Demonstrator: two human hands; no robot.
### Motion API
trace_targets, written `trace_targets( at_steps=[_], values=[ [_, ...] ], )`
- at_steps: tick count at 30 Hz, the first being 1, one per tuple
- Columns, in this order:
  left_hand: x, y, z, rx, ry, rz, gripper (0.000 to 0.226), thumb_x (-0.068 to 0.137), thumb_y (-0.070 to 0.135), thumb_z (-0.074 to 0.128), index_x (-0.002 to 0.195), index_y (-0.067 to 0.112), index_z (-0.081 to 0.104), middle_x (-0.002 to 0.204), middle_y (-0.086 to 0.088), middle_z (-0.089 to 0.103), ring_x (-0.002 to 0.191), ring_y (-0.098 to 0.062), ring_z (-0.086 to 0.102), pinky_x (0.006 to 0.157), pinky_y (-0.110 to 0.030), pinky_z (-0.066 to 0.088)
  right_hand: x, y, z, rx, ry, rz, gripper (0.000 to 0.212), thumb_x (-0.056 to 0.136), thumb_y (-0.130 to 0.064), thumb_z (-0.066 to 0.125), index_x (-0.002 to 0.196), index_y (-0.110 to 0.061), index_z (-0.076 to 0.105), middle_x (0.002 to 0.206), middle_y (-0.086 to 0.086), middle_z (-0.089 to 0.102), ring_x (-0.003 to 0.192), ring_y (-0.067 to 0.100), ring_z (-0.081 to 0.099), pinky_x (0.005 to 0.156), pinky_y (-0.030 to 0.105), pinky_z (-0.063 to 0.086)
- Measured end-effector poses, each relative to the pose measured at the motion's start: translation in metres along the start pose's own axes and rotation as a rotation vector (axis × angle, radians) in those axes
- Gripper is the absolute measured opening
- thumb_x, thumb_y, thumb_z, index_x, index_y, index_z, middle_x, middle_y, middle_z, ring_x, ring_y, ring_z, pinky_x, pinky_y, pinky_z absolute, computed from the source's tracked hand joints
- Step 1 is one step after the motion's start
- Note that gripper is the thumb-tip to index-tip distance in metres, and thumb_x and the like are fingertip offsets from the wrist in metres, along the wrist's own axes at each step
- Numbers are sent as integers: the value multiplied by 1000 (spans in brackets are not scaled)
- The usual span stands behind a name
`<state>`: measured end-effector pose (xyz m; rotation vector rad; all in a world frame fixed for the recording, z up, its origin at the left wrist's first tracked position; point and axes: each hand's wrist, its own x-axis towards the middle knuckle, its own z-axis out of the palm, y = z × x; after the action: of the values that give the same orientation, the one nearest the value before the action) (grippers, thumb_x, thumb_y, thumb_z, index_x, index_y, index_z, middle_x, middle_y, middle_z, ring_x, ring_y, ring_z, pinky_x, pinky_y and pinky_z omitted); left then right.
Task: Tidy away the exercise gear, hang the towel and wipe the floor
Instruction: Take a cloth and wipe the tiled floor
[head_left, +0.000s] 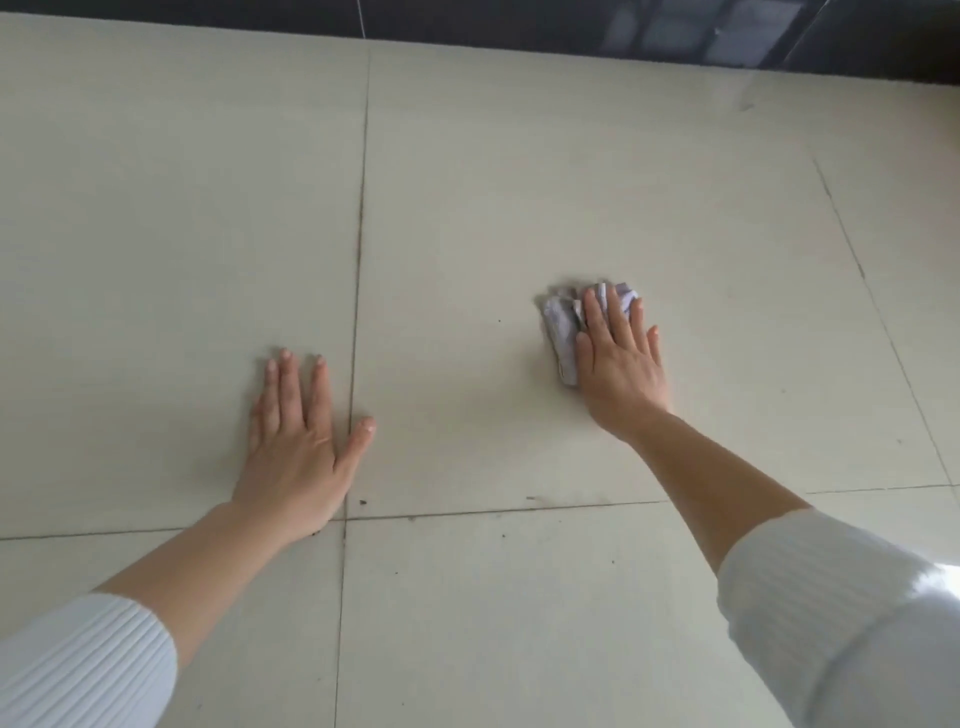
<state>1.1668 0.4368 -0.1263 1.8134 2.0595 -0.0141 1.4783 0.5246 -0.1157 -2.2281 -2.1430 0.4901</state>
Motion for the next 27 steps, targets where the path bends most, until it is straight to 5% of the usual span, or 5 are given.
trace_targets(
  at_steps=[7,16,23,25,27],
  values=[
    [0,0,1,35,15,-3,89,81,71,0,152,18,-12,157,-11,-23,144,-21,-25,115,-36,-13,50,-59,-1,-44,-30,-141,53,104,-31,17,154,-23,2,162,-3,-5,148,27,-10,118,38,-4],
    [2,3,-9,5,-78,-25,80,89,66,5,151,21,-15,156,-8,-28,142,-20,-29,116,-38,-12,-82,-71,39,-168,-109,-759,55,99,-26,36,152,-18,25,158,6,25,146,34,18,118,45,18],
    [-19,-6,-10,38,-123,80,83,86,69,-1,150,18,-17,155,-10,-30,142,-21,-30,116,-38,-13,-161,-11,31,-394,-272,-1285,63,96,-30,46,153,-24,20,161,-1,15,149,26,6,120,37,7],
    [-31,-8,-3,38,-104,103,86,82,68,-5,150,18,-17,155,-8,-29,142,-19,-30,115,-36,-13,-119,12,15,-441,-175,-1134,65,92,-21,36,154,-21,16,161,2,11,148,25,7,121,37,10],
    [-45,-10,2,37,-109,141,84,83,67,-3,150,18,-17,154,-5,-31,141,-16,-31,116,-34,-13,-78,37,-4,-358,-91,-682,63,95,-19,23,153,-25,-2,162,0,-1,148,23,-2,121,39,10]
  ],
)
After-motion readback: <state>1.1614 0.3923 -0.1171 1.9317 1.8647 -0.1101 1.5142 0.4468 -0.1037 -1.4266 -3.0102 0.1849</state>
